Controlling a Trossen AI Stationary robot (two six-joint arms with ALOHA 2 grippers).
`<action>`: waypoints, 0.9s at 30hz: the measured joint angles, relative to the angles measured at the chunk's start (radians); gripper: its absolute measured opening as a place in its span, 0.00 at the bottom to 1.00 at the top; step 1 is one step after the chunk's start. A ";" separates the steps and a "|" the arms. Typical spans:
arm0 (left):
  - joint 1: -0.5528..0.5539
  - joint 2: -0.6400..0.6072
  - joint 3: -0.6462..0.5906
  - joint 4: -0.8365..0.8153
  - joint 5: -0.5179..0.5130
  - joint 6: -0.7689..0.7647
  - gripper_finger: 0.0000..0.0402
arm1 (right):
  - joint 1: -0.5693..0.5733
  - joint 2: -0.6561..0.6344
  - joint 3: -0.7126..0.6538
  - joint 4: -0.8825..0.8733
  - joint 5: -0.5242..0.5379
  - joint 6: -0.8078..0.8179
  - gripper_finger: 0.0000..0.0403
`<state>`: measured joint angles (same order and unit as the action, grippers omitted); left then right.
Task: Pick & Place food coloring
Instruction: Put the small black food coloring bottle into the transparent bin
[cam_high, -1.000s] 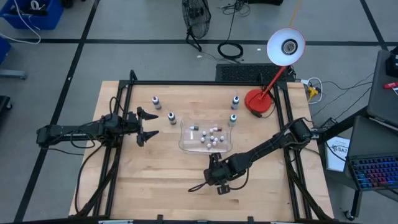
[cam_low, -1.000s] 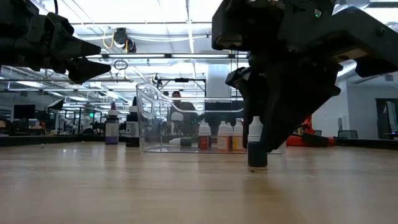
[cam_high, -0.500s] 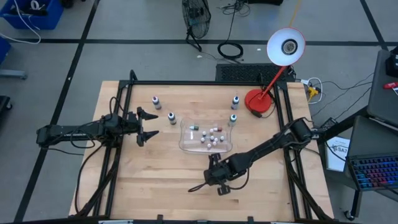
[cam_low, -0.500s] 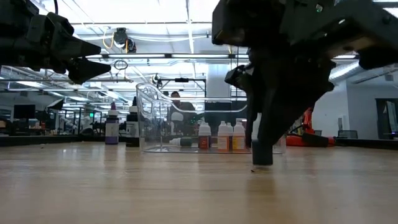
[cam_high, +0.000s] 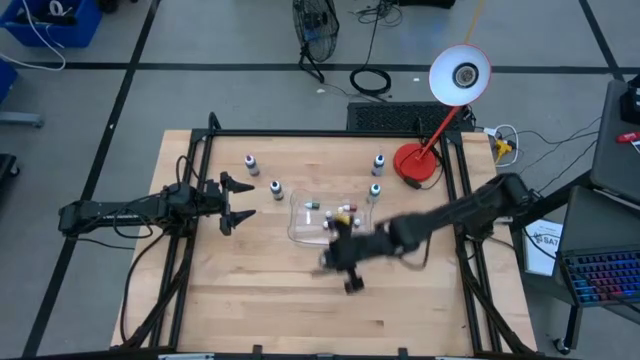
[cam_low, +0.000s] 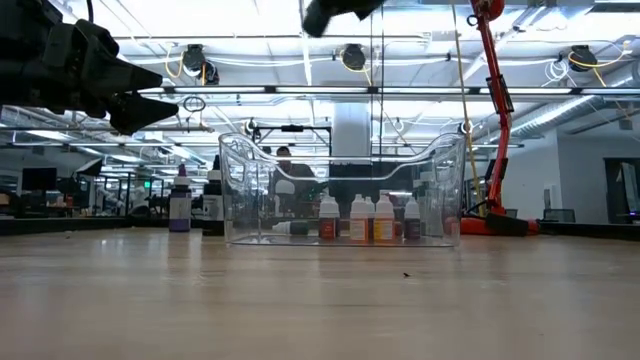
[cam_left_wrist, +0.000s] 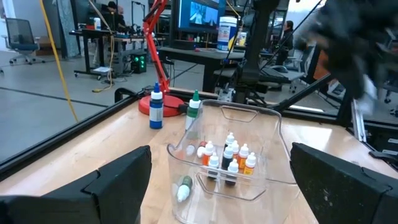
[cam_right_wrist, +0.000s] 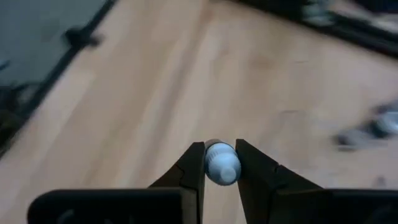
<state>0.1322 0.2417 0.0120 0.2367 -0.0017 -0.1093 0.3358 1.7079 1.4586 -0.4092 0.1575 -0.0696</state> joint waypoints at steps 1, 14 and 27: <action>0.000 0.000 0.000 0.000 0.000 0.000 0.94 | -0.035 -0.014 0.007 -0.003 0.000 -0.010 0.13; 0.000 0.000 0.000 0.000 0.000 0.000 0.94 | -0.465 0.100 0.008 -0.129 -0.130 0.017 0.13; 0.000 0.000 0.000 0.000 0.000 0.000 0.94 | -0.469 0.255 0.009 -0.176 -0.135 0.005 0.13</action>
<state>0.1322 0.2419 0.0120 0.2363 -0.0017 -0.1093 -0.1335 1.9627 1.4672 -0.5848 0.0223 -0.0650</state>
